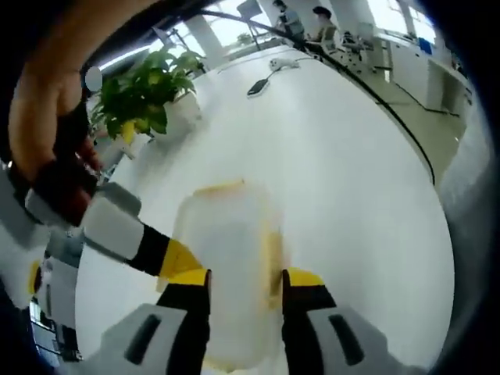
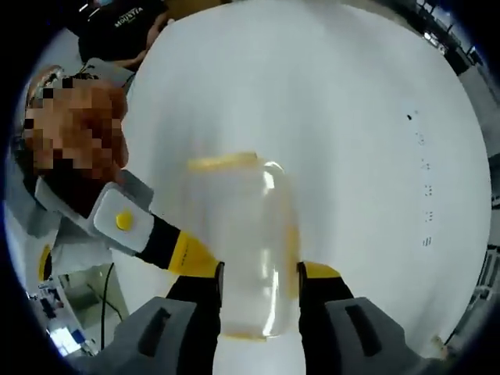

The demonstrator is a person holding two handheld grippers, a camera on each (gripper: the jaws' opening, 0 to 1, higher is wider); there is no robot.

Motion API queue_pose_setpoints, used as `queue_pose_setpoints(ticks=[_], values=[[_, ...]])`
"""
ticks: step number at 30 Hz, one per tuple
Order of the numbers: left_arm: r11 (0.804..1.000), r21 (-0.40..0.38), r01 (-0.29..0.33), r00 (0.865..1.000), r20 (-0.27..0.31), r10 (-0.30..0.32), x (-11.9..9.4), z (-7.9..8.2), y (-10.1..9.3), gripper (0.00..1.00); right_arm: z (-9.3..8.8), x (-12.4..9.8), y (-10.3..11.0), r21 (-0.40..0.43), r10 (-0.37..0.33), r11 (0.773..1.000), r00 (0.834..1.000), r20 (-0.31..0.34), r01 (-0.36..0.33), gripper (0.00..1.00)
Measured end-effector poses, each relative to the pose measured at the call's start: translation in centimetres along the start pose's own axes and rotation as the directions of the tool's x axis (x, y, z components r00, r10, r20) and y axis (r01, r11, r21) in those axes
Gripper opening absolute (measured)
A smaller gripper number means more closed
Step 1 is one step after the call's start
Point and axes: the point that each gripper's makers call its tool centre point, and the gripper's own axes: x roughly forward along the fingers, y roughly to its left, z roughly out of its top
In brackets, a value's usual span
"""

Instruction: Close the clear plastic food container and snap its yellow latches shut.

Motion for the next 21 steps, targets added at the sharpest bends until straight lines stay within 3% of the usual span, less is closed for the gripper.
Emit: queue_pose_setpoints(ticks=[6, 12, 21], values=[[1.0, 0.01, -0.005, 1.0, -0.019, 0.006, -0.14, -0.13, -0.08, 0.29, 0.01, 0.07, -0.01, 0.004, 0.01, 1.0, 0.999, -0.032, -0.01, 0.35], [1.0, 0.022, 0.001, 0.999, -0.05, 0.0, -0.09, -0.03, -0.01, 0.29, -0.25, -0.16, 0.15, 0.023, 0.02, 1.0, 1.0, 0.023, -0.021, 0.34], [0.999, 0.034, 0.001, 1.0, -0.023, -0.001, -0.23, -0.15, 0.0, 0.28, 0.02, -0.05, -0.17, 0.04, 0.034, 0.999, 0.999, 0.008, -0.035, 0.34]])
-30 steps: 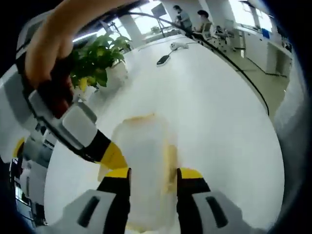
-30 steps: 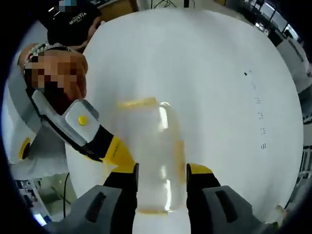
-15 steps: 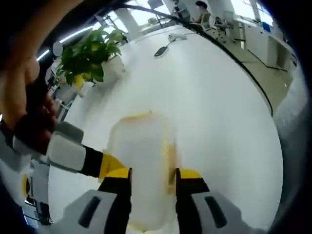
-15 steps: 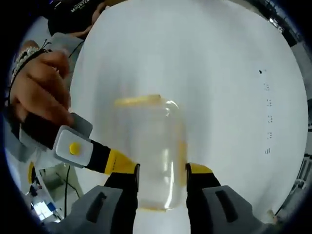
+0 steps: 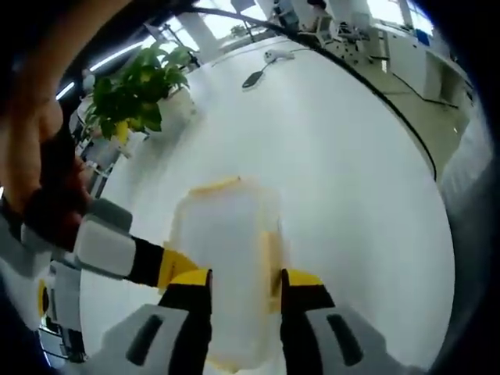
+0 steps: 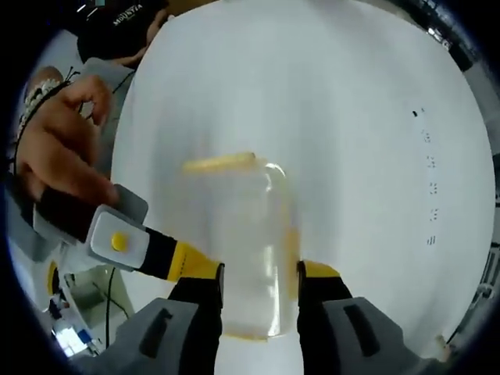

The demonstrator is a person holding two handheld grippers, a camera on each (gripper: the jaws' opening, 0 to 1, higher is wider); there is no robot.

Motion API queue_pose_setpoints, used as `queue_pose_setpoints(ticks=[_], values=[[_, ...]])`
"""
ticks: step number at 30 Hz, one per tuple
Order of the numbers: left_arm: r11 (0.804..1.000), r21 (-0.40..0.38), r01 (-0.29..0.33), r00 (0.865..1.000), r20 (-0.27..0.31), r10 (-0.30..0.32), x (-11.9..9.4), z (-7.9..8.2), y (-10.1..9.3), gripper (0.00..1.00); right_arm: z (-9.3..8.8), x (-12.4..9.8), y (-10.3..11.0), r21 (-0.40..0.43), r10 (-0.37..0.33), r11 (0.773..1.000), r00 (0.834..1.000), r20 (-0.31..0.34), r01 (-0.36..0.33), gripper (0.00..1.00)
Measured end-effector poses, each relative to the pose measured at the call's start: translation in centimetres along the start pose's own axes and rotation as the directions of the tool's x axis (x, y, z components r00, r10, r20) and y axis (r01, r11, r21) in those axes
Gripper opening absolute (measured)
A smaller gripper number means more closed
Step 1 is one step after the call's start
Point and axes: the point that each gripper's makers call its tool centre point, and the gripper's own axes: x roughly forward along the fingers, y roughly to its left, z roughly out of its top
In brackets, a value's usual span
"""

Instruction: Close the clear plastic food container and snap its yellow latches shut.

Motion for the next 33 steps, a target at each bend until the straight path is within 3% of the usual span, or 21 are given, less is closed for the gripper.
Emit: queue_pose_setpoints(ticks=[5, 6, 7, 13, 14, 20, 21, 23, 33], values=[[1.0, 0.024, -0.009, 1.0, -0.012, 0.01, 0.1, 0.1, 0.0, 0.27, 0.0, 0.1, 0.2, 0.003, -0.003, 1.0, 1.0, 0.009, 0.002, 0.34], [0.991, 0.129, -0.03, 0.999, 0.02, 0.027, 0.4, 1.1, 0.5, 0.25, 0.1, 0.1, 0.1, 0.003, -0.005, 1.0, 1.0, 0.013, 0.005, 0.34], [0.999, 0.038, -0.03, 0.999, -0.029, 0.031, -0.1, 0.2, -0.3, 0.25, 0.0, 0.1, 0.2, 0.003, -0.002, 1.0, 1.0, 0.012, 0.002, 0.34], [0.997, 0.069, -0.03, 1.0, -0.006, 0.03, 0.1, 0.1, 0.0, 0.25, -0.1, 0.2, 0.3, -0.001, 0.015, 1.0, 1.0, 0.015, -0.015, 0.34], [0.993, 0.109, -0.038, 0.999, -0.007, 0.039, 0.2, 0.1, -0.1, 0.26, -0.1, 0.3, 0.3, 0.003, 0.042, 0.999, 0.999, 0.03, -0.042, 0.34], [0.996, 0.086, -0.028, 1.0, -0.01, 0.029, 0.2, 0.0, -0.3, 0.26, -0.2, 0.7, 0.4, 0.016, 0.138, 0.99, 0.988, 0.069, -0.139, 0.32], [0.996, 0.09, -0.011, 1.0, -0.009, 0.012, 0.0, 0.1, -0.6, 0.25, -1.2, 0.9, 0.9, 0.084, 0.16, 0.983, 0.986, 0.046, -0.163, 0.32], [0.995, 0.097, -0.013, 1.0, -0.006, 0.013, -0.1, 0.1, -0.7, 0.25, -1.0, 1.4, 0.5, 0.043, 0.18, 0.982, 0.981, 0.077, -0.184, 0.32], [0.994, 0.098, -0.048, 0.999, 0.011, 0.047, 0.2, 0.1, -0.6, 0.27, -0.4, 1.5, 0.9, 0.028, 0.157, 0.987, 0.98, 0.121, -0.161, 0.35]])
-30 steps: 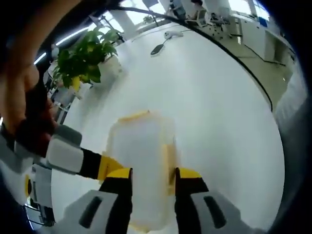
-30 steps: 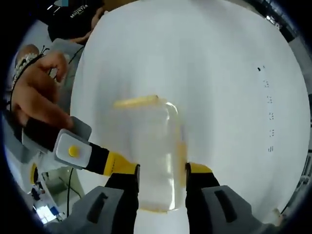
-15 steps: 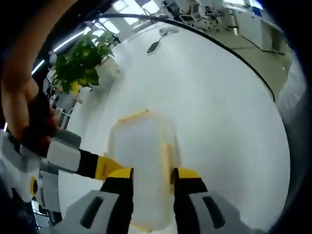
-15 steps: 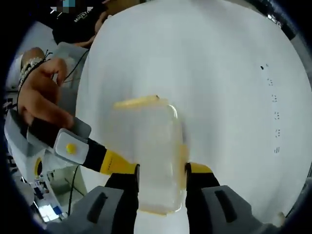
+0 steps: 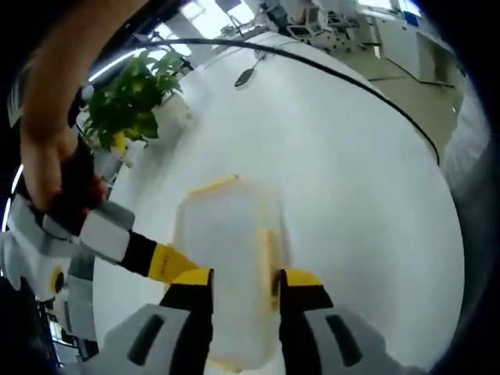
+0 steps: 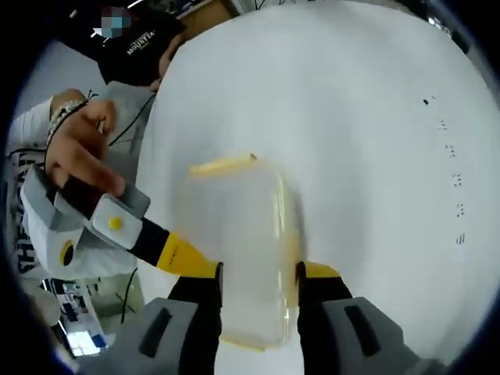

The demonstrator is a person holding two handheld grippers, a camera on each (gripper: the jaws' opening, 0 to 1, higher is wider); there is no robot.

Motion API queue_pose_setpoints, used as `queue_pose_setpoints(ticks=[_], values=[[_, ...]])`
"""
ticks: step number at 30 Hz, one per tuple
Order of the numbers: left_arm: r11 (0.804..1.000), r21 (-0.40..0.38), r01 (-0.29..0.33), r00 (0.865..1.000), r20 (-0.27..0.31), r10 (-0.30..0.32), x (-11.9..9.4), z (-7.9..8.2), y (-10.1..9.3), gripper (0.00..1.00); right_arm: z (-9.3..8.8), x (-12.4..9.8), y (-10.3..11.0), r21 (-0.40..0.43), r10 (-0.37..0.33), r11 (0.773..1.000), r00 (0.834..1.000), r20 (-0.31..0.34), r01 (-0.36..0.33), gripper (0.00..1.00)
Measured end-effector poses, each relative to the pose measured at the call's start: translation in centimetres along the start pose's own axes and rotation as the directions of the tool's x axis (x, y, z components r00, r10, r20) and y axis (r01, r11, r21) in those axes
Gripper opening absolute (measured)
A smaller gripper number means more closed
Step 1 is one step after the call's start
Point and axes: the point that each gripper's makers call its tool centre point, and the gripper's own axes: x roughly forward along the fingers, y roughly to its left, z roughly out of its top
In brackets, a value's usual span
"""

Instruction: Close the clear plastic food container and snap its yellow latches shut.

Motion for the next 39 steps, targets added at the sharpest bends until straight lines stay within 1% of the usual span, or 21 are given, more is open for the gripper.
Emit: queue_pose_setpoints(ticks=[3, 5, 7, 8, 9, 13, 15, 17, 24, 26, 27, 28, 29, 30, 31, 32, 33, 34, 35, 37, 39], values=[[0.998, 0.048, -0.037, 0.999, 0.013, 0.037, 0.0, -0.1, -0.1, 0.28, 0.4, -0.4, -0.1, -0.033, -0.041, 0.999, 0.998, 0.049, 0.043, 0.35], [0.999, 0.013, -0.039, 0.999, 0.034, 0.039, -0.1, 0.0, 0.1, 0.28, 0.6, -0.5, 0.0, -0.028, -0.06, 0.998, 0.994, 0.092, 0.062, 0.35], [0.991, -0.135, -0.024, 0.995, 0.09, 0.036, -0.2, 0.3, 0.3, 0.28, 0.7, -0.6, 0.1, -0.022, -0.072, 0.997, 0.99, 0.123, 0.075, 0.35], [0.985, -0.17, -0.014, 0.995, 0.1, 0.031, -0.3, 0.3, 0.5, 0.27, 0.8, -0.6, 0.1, -0.023, -0.078, 0.996, 0.988, 0.136, 0.082, 0.35], [0.983, -0.184, -0.006, 0.994, 0.108, 0.026, -0.4, 0.3, 0.7, 0.27, 0.9, -0.7, 0.2, -0.017, -0.089, 0.996, 0.984, 0.153, 0.093, 0.35], [0.988, -0.155, -0.001, 0.994, 0.105, 0.018, -0.3, 0.2, 0.5, 0.27, 1.2, -1.0, 0.1, -0.008, -0.141, 0.989, 0.972, 0.186, 0.145, 0.35], [0.985, -0.172, -0.007, 0.994, 0.108, 0.026, -0.3, 0.2, 0.4, 0.27, 1.2, -1.2, 0.2, -0.014, -0.177, 0.983, 0.963, 0.206, 0.183, 0.35], [0.969, -0.245, -0.03, 0.992, 0.11, 0.059, -0.3, 0.3, 0.5, 0.27, 1.3, -1.4, -0.1, -0.021, -0.217, 0.974, 0.95, 0.226, 0.228, 0.35], [0.952, -0.294, -0.081, 0.988, 0.104, 0.116, -0.2, 0.4, 0.5, 0.28, 1.1, -2.0, -0.4, 0.005, -0.336, 0.937, 0.898, 0.284, 0.349, 0.33], [0.936, -0.339, -0.097, 0.984, 0.109, 0.142, -0.2, 0.5, 0.6, 0.28, 1.1, -2.1, -0.3, 0.019, -0.365, 0.926, 0.88, 0.304, 0.378, 0.32], [0.924, -0.368, -0.1, 0.982, 0.116, 0.152, -0.2, 0.5, 0.6, 0.28, 1.1, -1.8, 0.5, -0.001, -0.341, 0.933, 0.885, 0.316, 0.36, 0.27], [0.918, -0.384, -0.095, 0.983, 0.111, 0.148, -0.2, 0.4, 0.5, 0.28, 0.9, -1.8, 0.6, 0.012, -0.355, 0.929, 0.88, 0.315, 0.371, 0.26], [0.92, -0.379, -0.097, 0.981, 0.118, 0.152, -0.3, 0.5, 0.7, 0.28, 1.1, -2.2, 0.3, -0.036, -0.399, 0.899, 0.853, 0.337, 0.436, 0.25], [0.919, -0.381, -0.097, 0.981, 0.117, 0.152, -0.3, 0.5, 0.7, 0.28, 1.3, -2.2, 0.5, -0.059, -0.408, 0.889, 0.842, 0.352, 0.455, 0.21], [0.918, -0.384, -0.096, 0.982, 0.114, 0.151, -0.2, 0.5, 0.7, 0.28, 1.6, -1.5, 1.6, -0.086, -0.363, 0.901, 0.848, 0.386, 0.425, 0.1], [0.917, -0.388, -0.095, 0.983, 0.111, 0.149, -0.2, 0.5, 0.7, 0.28, 1.8, -1.0, 2.3, -0.092, -0.336, 0.91, 0.848, 0.41, 0.405, 0.03], [0.917, -0.387, -0.094, 0.982, 0.115, 0.149, -0.2, 0.5, 0.8, 0.28, 2.1, -1.4, 1.6, -0.076, -0.388, 0.882, 0.807, 0.446, 0.466, 0.02], [0.916, -0.392, -0.091, 0.983, 0.111, 0.145, -0.2, 0.5, 0.8, 0.28, 2.1, -1.5, 1.3, -0.057, -0.422, 0.864, 0.781, 0.461, 0.501, 0.0], [0.913, -0.398, -0.088, 0.983, 0.111, 0.143, -0.2, 0.5, 0.9, 0.28, 2.0, -1.5, 1.2, -0.024, -0.44, 0.862, 0.77, 0.463, 0.507, 0.0], [0.909, -0.408, -0.087, 0.983, 0.111, 0.144, -0.2, 0.5, 0.9, 0.28, 1.9, -1.6, 1.1, 0.019, -0.457, 0.861, 0.757, 0.467, 0.508, 0.0], [0.907, -0.413, -0.085, 0.983, 0.114, 0.144, -0.3, 0.4, 0.8, 0.28, 1.7, -1.5, 1.3, 0.019, -0.467, 0.853, 0.745, 0.477, 0.522, 0.0]])
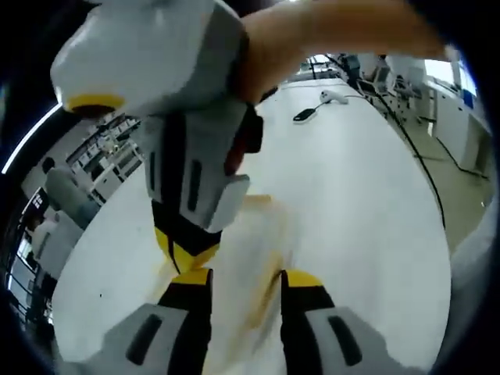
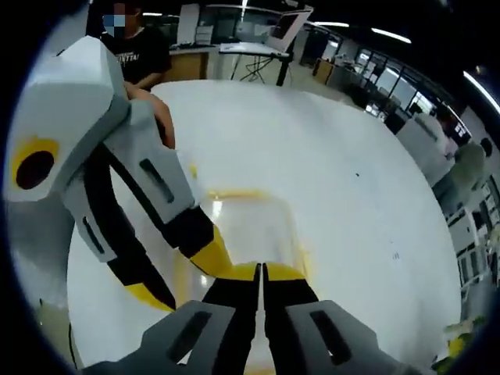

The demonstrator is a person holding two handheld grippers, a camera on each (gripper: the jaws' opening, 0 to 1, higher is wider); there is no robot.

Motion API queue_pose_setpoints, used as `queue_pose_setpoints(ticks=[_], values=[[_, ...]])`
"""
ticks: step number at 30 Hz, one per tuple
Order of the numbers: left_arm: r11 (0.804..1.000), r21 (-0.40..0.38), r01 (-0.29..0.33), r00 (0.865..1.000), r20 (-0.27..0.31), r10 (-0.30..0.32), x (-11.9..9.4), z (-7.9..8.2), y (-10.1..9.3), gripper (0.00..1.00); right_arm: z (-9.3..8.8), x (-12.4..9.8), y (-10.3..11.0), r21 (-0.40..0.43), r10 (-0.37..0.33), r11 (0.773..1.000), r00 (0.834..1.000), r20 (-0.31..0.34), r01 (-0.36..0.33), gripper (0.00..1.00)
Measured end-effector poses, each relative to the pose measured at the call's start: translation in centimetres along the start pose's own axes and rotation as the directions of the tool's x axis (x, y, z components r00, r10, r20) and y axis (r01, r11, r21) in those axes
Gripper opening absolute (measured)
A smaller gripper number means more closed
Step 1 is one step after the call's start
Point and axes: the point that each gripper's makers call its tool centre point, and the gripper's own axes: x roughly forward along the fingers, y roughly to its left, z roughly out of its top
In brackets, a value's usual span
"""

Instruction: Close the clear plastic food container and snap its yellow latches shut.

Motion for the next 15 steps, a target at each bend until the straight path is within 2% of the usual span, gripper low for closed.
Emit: queue_pose_setpoints(ticks=[2, 3, 5, 6, 7, 9, 11, 13, 14, 15], values=[[1.0, -0.011, -0.001, 1.0, 0.002, 0.001, -0.1, 0.0, 0.1, 0.28, 0.0, -0.1, -0.1, -0.008, -0.032, 0.999, 0.999, 0.01, 0.032, 0.0], [0.999, -0.035, -0.004, 1.0, -0.003, 0.004, -0.2, -0.1, 0.2, 0.29, 0.1, -0.2, -0.7, 0.024, -0.083, 0.996, 0.996, 0.017, 0.082, 0.01], [0.994, -0.109, -0.016, 1.0, -0.016, 0.014, -0.8, -0.6, 0.4, 0.29, -0.1, -0.7, -1.0, 0.103, -0.103, 0.99, 0.994, 0.023, 0.1, 0.15], [0.994, -0.108, -0.014, 1.0, -0.011, 0.013, -1.0, -0.6, 0.6, 0.29, -0.2, -1.1, -1.3, 0.133, -0.12, 0.984, 0.992, 0.029, 0.115, 0.21], [0.991, -0.135, -0.019, 1.0, -0.013, 0.017, -1.3, -0.8, 0.7, 0.28, -0.3, -1.4, -1.5, 0.143, -0.133, 0.982, 0.99, 0.039, 0.126, 0.29], [0.983, -0.176, -0.044, 0.999, 0.007, 0.046, -2.0, -1.0, 1.4, 0.3, -0.7, -2.4, -1.7, 0.151, -0.166, 0.977, 0.983, 0.082, 0.152, 0.37], [0.967, -0.244, -0.07, 0.995, 0.053, 0.086, -2.9, -1.0, 2.1, 0.31, -1.5, -3.5, -2.1, 0.223, -0.206, 0.958, 0.972, 0.113, 0.177, 0.38], [0.937, -0.322, -0.133, 0.982, 0.085, 0.169, -3.8, -1.2, 3.3, 0.34, -2.4, -4.3, -2.0, 0.314, -0.227, 0.935, 0.959, 0.17, 0.166, 0.41], [0.914, -0.376, -0.153, 0.972, 0.108, 0.207, -4.3, -1.4, 3.8, 0.37, -2.9, -4.8, -1.6, 0.374, -0.234, 0.916, 0.951, 0.202, 0.145, 0.44], [0.902, -0.402, -0.157, 0.967, 0.124, 0.224, -4.6, -1.5, 4.0, 0.42, -3.3, -5.2, -1.6, 0.407, -0.252, 0.902, 0.942, 0.222, 0.145, 0.48]])
